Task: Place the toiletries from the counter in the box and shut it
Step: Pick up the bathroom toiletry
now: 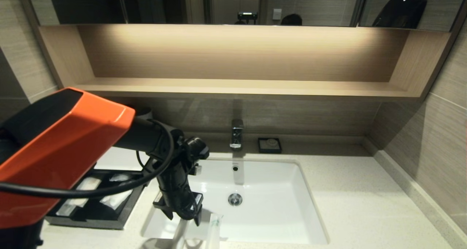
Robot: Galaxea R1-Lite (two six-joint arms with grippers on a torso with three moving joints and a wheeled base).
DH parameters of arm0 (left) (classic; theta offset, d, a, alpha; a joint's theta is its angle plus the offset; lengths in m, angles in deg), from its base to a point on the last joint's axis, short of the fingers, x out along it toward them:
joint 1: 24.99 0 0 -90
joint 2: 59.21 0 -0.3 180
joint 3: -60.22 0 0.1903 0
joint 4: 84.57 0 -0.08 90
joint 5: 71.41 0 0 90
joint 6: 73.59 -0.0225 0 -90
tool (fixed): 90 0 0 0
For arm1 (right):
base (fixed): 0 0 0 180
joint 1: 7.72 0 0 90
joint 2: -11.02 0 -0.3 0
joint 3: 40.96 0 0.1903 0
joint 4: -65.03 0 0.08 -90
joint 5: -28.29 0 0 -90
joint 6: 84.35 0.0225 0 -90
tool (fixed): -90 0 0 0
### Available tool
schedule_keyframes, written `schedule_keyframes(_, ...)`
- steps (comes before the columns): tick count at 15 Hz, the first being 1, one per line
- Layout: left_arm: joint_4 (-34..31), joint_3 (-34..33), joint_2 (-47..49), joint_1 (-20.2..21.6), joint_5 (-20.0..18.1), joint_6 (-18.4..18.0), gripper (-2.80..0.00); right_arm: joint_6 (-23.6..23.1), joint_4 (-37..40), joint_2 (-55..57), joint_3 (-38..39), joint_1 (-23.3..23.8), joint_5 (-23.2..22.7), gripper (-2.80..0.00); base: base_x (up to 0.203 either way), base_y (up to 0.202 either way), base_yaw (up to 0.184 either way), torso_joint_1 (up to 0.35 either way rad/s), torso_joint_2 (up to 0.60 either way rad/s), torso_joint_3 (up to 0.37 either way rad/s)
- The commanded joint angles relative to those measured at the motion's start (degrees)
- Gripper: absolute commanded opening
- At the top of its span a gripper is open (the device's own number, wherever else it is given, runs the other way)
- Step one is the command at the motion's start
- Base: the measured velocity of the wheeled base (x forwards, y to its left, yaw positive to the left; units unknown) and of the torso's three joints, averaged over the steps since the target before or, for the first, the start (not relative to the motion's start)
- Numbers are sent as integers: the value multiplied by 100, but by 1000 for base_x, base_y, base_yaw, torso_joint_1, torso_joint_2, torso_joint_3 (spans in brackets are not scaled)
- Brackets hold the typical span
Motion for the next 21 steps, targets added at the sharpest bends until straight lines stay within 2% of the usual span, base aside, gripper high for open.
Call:
schedule_keyframes(1,-10,13,181,0,84,17,0,-2,1,-7,1,0,0,-280,0,0,0,0,0,0)
schedule_keyframes(15,19,50,366,62,95,125,0,-2,1,-7,1,0,0,-280,0,0,0,0,0,0)
schedule_keyframes(16,19,50,370,62,96,125,-280,-2,1,-4,1,0,0,-280,0,0,0,0,0,0)
schedule_keyframes(21,-16,68,383,71,96,133,-280,-2,1,-3,1,0,0,-280,0,0,0,0,0,0)
